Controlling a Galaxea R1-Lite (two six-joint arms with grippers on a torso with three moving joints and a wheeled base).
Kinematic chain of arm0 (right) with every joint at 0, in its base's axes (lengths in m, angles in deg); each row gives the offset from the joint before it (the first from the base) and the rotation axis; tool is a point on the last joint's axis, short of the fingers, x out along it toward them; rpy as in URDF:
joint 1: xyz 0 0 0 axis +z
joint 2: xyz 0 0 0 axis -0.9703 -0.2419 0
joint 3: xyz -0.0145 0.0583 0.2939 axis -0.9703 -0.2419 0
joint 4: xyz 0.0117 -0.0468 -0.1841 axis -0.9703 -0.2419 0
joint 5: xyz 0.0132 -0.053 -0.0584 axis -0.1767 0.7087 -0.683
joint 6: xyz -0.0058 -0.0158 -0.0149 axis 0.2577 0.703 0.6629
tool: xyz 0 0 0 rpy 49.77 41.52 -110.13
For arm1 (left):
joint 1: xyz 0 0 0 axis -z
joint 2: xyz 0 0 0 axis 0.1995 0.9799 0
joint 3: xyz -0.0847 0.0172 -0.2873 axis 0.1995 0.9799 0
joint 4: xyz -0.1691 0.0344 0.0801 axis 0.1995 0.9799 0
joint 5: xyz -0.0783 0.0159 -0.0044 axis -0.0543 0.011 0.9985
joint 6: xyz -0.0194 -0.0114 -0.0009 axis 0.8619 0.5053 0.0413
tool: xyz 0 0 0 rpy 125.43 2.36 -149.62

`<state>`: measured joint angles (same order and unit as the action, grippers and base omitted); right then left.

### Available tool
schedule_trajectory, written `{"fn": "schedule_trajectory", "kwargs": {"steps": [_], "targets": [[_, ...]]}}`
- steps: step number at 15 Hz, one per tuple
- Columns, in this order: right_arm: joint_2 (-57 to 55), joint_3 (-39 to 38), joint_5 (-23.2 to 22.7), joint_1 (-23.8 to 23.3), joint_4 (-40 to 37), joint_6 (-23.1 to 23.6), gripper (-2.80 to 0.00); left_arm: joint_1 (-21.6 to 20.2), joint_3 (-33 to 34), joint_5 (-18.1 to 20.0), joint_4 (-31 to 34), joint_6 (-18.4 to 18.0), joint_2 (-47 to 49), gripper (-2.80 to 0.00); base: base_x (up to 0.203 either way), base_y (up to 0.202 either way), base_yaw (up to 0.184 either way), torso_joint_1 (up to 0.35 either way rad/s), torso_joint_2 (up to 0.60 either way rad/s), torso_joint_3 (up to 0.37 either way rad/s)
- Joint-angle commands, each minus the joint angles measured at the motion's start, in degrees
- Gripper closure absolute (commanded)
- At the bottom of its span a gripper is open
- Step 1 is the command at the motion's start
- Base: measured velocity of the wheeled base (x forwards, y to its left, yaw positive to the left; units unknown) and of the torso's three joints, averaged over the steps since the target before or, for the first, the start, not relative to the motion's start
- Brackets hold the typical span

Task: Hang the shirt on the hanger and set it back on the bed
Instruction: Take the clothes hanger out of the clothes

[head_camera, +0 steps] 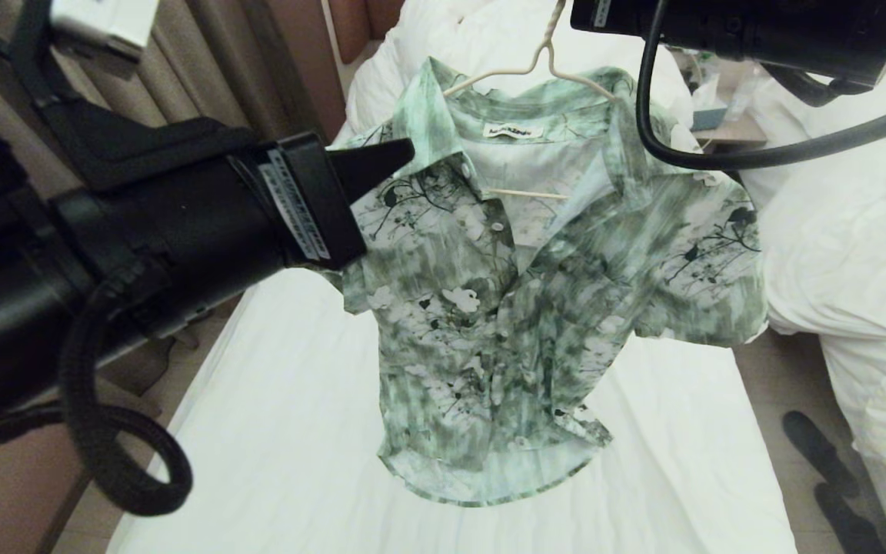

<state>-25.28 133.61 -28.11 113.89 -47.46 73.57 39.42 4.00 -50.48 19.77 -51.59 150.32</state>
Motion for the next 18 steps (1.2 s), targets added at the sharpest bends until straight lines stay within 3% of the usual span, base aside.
{"fn": "schedule_trajectory", "kwargs": {"steps": [1, 2, 3, 5, 7, 10, 18], "targets": [[0.09, 0.01, 0.13, 0.08, 0.02, 0.05, 0.00, 0.49, 0.29, -0.24, -0.37, 0.62, 3.72, 0.00, 0.000, 0.000, 0.000, 0.000, 0.00, 0.000], [0.09, 0.01, 0.68, 0.08, 0.10, 0.05, 0.00, 0.43, 0.42, -0.65, -0.66, 0.79, 5.04, 0.00, 0.000, 0.000, 0.000, 0.000, 0.00, 0.000], [0.09, 0.01, 0.89, 0.08, 0.10, -0.04, 0.00, 0.41, 0.53, -1.44, -2.02, 0.82, 6.62, -2.80, 0.000, 0.000, 0.000, 0.000, 0.00, 0.000], [0.00, -0.52, 1.15, 0.17, -0.07, -0.04, 0.00, 0.40, 0.20, -4.50, -6.14, 0.54, 10.31, -2.80, 0.000, 0.000, 0.000, 0.000, 0.00, 0.000], [-0.26, -0.61, 1.80, 0.45, -0.07, -0.04, 0.00, 0.47, -1.67, -11.80, -8.73, 0.20, 14.06, -2.80, 0.000, 0.000, 0.000, 0.000, 0.00, 0.000], [-1.36, -0.70, 4.23, 1.97, 0.26, 0.04, 0.00, 0.84, -2.54, -13.11, -9.12, 0.17, 14.76, -2.80, 0.000, 0.000, 0.000, 0.000, 0.00, 0.000], [-1.84, -1.48, 5.55, 5.52, 0.19, 0.05, 0.00, -1.32, -4.34, -15.80, -9.29, 0.17, 15.31, -2.80, 0.000, 0.000, 0.000, 0.000, 0.00, 0.000]]}}
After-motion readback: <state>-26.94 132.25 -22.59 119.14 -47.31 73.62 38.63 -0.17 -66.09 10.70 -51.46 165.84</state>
